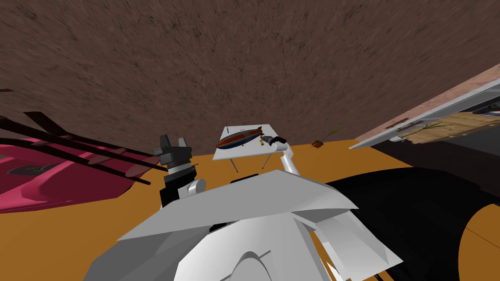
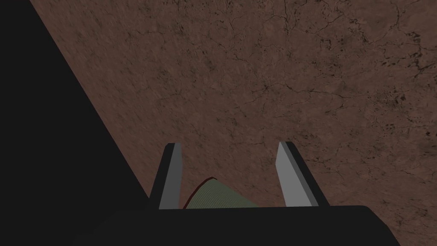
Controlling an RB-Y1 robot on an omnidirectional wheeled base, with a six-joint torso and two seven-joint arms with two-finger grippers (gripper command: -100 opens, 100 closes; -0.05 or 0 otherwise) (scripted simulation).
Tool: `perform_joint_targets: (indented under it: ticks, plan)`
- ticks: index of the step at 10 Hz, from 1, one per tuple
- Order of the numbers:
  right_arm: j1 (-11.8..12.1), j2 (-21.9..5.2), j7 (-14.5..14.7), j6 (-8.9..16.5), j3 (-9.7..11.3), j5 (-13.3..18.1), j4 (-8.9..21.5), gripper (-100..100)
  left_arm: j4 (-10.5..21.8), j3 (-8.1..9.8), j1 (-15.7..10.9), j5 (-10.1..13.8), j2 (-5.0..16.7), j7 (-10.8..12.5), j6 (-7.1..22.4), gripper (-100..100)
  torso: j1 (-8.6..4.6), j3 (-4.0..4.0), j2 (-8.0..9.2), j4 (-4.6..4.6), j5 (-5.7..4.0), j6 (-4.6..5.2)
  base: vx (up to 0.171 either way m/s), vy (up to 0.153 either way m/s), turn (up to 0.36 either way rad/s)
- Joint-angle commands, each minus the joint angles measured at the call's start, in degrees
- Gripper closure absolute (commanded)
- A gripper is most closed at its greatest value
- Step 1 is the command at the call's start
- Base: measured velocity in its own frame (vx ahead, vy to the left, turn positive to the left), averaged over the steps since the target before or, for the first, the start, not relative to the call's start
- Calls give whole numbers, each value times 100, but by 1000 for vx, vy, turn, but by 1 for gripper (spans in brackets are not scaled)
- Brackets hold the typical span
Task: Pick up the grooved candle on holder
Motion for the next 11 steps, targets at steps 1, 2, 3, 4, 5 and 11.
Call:
perform_joint_targets:
  ticks: [1,2,3,4,5,11]
  plan:
    - [-57,-18,-190,138,-21,-19,59,-100,0,0,0,0,0,0,0,0,0,0,0,0,0,0,3,17,6]
    - [-140,-54,-412,346,-54,-62,164,-100,0,0,0,0,0,0,0,0,-1,1,1,0,0,1,4,20,11]
    - [-212,-87,-565,521,-84,-102,264,-100,0,0,0,0,0,0,0,0,0,0,0,0,0,0,7,29,16]
    - [-212,-87,-657,541,-84,-102,264,-100,0,0,0,0,0,0,0,0,2,-1,-1,0,0,0,4,21,3]
    - [-275,-118,-862,720,-110,-139,359,-100,0,0,0,0,0,0,0,0,0,0,0,0,0,1,2,19,10]
    - [-408,-204,-1615,1402,-180,-276,765,-100,0,0,0,0,0,0,0,0,-2,0,0,0,0,1,4,20,9]
